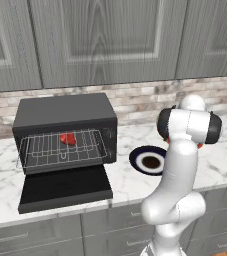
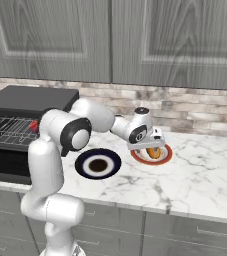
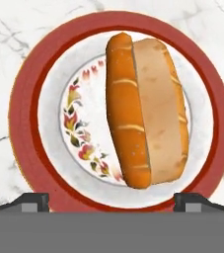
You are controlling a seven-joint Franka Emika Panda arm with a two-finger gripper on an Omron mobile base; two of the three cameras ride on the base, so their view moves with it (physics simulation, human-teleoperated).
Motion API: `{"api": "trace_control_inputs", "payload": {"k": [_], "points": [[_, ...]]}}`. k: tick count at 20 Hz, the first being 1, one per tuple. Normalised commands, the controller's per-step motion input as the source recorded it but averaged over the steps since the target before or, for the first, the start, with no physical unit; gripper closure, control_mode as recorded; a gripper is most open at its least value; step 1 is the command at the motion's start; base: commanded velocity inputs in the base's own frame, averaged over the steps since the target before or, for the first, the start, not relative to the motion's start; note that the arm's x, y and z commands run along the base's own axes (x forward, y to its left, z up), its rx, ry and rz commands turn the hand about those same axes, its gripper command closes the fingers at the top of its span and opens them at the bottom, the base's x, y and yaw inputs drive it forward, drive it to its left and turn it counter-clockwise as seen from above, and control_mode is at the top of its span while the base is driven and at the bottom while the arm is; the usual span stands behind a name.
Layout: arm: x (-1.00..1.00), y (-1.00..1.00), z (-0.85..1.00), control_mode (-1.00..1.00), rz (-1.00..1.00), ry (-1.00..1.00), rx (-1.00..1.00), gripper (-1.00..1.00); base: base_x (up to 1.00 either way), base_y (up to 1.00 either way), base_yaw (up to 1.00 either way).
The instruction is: Open the toaster oven door. Place the hotdog bun on the top rack in the toaster oven and place the steak on the bottom rack.
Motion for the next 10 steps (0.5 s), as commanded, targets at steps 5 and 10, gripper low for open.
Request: {"api": "trace_control_inputs", "payload": {"k": [5, 10], "points": [[0.33, -0.14, -0.24, -1.0, 0.0, 0.0, -0.01, -1.0, 0.0, 0.0, 0.0], [0.3, -0.09, -0.22, -1.0, 0.0, 0.0, -0.01, -1.0, 0.0, 0.0, 0.0]]}}
